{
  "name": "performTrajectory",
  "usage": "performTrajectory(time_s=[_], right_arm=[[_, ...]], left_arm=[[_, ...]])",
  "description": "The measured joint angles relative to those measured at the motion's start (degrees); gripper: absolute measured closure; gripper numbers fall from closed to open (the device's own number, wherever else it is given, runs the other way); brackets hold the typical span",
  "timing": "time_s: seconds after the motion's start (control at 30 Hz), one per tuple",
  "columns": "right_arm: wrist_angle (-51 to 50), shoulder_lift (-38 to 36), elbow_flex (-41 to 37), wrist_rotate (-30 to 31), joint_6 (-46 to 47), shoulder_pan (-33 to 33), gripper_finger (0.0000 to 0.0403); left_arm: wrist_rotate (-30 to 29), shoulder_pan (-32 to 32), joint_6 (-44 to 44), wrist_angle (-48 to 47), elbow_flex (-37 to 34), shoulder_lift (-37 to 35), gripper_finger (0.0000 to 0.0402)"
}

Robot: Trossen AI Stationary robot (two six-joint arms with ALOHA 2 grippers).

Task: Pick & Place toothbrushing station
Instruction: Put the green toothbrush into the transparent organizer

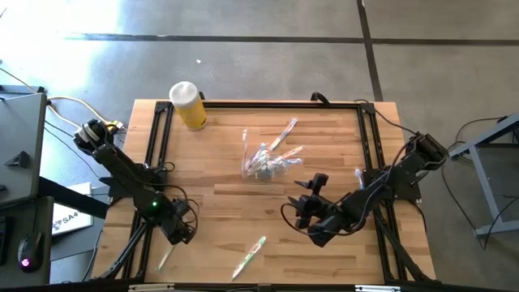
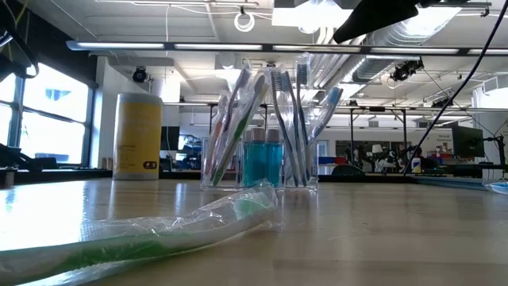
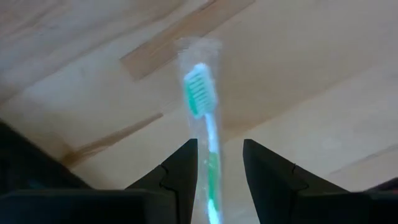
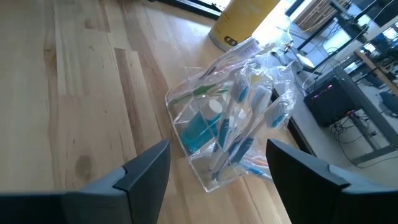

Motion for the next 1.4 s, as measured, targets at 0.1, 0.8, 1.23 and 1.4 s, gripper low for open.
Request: performTrajectory(time_s=[0.1, 0.8, 1.23, 1.4], right_arm=[[0.0, 0.0, 0.0, -1.3, 0.0, -0.3, 0.0147], [0.0, 0.0, 0.0, -2.8, 0.0, -0.5, 0.0147], [0.0, 0.0, 0.0, -3.3, 0.3, -0.4, 0.0147], [-0.1, 0.0, 0.0, -3.8, 0.4, -0.4, 0.0147]], left_arm=[[0.5, 0.0, -0.4, -0.7, 0.0, 0.3, 0.0277], [4.3, 0.0, 1.8, 2.9, 0.2, 13.4, 0.0277], [1.7, 0.0, 7.3, 1.3, -1.0, 13.6, 0.0389], [0.0, 0.0, 9.0, 1.6, -1.0, 13.6, 0.0394]])
